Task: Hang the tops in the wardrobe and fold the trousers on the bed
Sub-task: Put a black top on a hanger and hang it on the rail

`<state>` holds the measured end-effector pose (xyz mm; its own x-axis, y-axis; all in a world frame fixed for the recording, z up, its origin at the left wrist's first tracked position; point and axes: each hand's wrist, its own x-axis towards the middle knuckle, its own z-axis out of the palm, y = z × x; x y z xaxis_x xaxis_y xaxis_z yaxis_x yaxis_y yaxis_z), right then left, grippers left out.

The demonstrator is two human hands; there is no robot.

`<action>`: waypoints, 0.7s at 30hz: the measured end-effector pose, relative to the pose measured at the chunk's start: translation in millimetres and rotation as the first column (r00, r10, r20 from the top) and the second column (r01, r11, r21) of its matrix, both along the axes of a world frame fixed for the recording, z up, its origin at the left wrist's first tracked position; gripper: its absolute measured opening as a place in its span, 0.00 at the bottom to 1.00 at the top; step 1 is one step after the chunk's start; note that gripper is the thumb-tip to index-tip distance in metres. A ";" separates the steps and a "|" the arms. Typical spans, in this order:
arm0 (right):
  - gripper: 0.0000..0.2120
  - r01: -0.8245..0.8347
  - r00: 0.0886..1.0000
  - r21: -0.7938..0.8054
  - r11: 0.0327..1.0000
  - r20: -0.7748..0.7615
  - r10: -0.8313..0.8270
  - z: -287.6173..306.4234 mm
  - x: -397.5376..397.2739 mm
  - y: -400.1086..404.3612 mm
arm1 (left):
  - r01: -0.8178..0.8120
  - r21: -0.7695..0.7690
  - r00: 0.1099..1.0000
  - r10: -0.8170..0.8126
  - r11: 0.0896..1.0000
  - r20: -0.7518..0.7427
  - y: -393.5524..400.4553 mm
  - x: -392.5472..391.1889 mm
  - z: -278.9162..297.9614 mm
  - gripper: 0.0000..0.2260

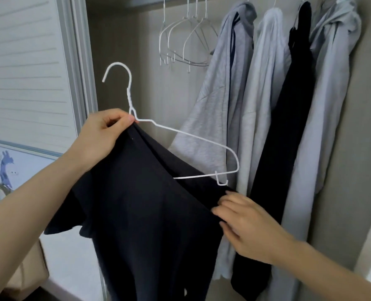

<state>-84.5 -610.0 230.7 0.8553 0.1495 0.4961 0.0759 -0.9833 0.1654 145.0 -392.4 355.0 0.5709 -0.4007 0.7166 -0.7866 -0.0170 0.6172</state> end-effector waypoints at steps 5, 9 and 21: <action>0.12 -0.064 0.997 0.126 0.990 0.046 0.059 21.4 -5.0 -19.6 | -0.017 0.041 1.000 0.017 0.999 0.012 6.8 9.7 -11.8 0.10; 0.10 -0.032 0.970 -0.060 0.998 0.239 0.045 40.1 0.5 -20.0 | -0.105 0.142 0.978 0.076 0.984 0.193 6.1 10.6 -16.8 0.08; 0.08 -0.212 0.924 0.576 0.790 0.382 -0.031 74.3 44.1 28.8 | 0.061 0.203 0.940 -0.125 0.977 0.319 -27.7 -37.9 -24.1 0.07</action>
